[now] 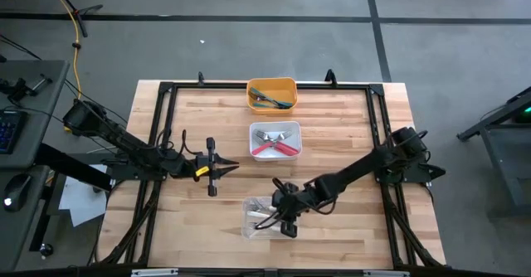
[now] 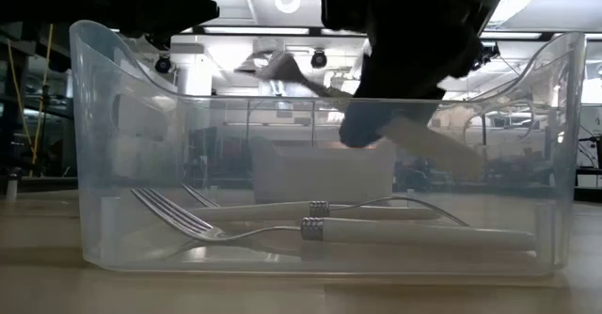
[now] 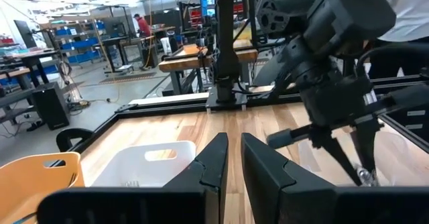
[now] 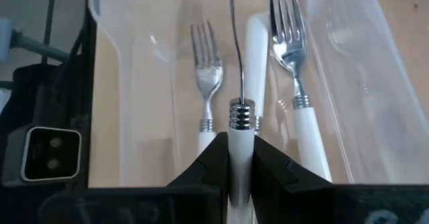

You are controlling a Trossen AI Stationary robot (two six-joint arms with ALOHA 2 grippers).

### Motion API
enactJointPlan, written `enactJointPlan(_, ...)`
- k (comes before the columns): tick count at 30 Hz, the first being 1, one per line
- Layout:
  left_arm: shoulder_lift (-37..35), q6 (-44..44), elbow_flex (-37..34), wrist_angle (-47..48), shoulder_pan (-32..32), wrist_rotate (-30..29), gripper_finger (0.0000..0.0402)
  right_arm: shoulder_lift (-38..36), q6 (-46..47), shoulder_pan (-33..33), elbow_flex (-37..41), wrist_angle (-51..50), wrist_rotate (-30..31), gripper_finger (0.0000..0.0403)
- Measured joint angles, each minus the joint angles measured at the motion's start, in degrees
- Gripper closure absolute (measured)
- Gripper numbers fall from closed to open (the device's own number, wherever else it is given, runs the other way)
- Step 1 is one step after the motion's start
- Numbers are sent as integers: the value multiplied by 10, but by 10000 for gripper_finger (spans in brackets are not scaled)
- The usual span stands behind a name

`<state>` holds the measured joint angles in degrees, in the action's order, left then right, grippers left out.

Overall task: Sort silverware by color (type)
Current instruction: Put the white fork into the transparent bin, then return to Home Position

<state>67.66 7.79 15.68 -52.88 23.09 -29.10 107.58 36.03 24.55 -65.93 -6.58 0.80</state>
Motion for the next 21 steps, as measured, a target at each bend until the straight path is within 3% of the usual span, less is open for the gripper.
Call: enactJointPlan(21, 0, 3, 0, 2, 0, 0, 367, -1, -65, -3, 0, 10, -10, 320)
